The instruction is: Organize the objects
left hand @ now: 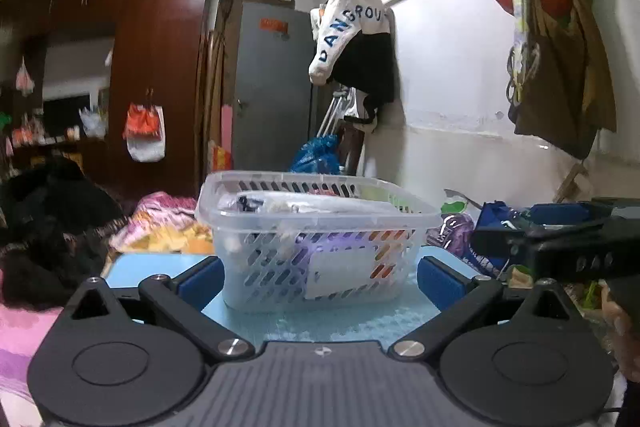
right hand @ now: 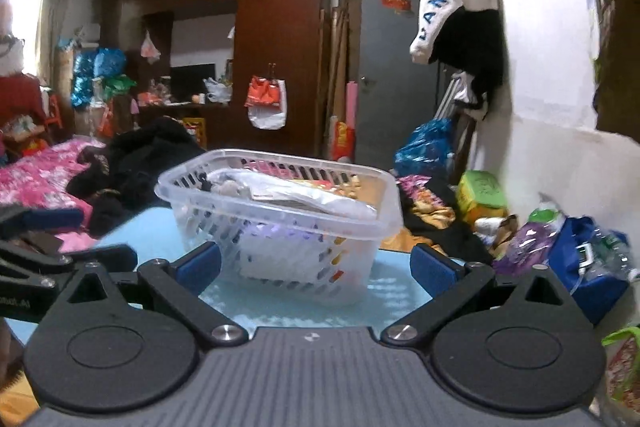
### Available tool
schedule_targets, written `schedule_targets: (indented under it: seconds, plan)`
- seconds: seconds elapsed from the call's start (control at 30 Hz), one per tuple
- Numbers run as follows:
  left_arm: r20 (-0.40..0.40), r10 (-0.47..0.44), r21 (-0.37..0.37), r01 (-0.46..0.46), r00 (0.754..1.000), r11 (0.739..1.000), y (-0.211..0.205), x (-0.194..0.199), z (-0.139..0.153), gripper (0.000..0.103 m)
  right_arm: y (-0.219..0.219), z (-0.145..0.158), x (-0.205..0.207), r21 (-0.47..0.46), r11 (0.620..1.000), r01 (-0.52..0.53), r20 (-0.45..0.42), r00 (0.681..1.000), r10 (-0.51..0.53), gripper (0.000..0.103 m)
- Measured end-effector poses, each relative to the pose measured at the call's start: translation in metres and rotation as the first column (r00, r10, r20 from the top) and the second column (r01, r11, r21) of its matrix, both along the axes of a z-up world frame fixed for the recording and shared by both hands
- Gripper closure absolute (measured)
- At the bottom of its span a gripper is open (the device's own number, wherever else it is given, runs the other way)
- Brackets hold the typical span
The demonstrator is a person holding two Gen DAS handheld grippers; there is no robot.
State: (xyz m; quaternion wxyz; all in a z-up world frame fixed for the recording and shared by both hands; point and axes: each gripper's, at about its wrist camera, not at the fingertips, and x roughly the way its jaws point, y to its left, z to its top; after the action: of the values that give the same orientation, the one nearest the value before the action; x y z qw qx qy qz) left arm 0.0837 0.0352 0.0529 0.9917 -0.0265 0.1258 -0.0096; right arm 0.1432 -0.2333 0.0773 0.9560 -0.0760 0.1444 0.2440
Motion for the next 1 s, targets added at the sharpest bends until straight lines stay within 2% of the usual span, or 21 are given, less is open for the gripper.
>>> schedule_targets:
  seconds: [0.17, 0.27, 0.47, 0.7, 0.8, 1.0]
  plan:
    - [0.009, -0.007, 0.005, 0.007, 1.000, 1.000, -0.004, -0.013, 0.000, 0.000, -0.003, -0.002, -0.009, 0.031, 0.999, -0.020, -0.027, 0.999, 0.021, 0.000]
    - [0.014, 0.011, 0.024, -0.011, 1.000, 1.000, -0.007, -0.018, -0.001, 0.000, -0.001, 0.001, -0.012, 0.011, 1.000, 0.007, -0.002, 1.000, -0.007, 0.000]
    - [0.019, 0.044, 0.031, -0.044, 0.999, 0.999, -0.008, -0.026, 0.000, 0.000, -0.013, -0.001, -0.025, 0.035, 0.999, 0.041, 0.016, 0.999, -0.042, 0.000]
    - [0.019, 0.053, 0.066, -0.055, 0.998, 0.996, -0.017, -0.032, 0.001, 0.000, -0.035, -0.007, -0.024, 0.094, 0.993, 0.065, -0.033, 0.998, -0.062, 0.000]
    - [0.011, 0.054, 0.059, -0.055, 0.998, 0.997, -0.017, -0.035, 0.001, 0.000, -0.041, -0.009, -0.021, 0.120, 0.991, 0.050, -0.065, 0.997, -0.043, 0.000]
    - [-0.015, 0.084, 0.082, -0.083, 0.996, 0.993, -0.020, -0.037, -0.002, 0.000, -0.046, -0.015, -0.025, 0.130, 0.990, 0.058, -0.073, 0.996, -0.048, 0.000]
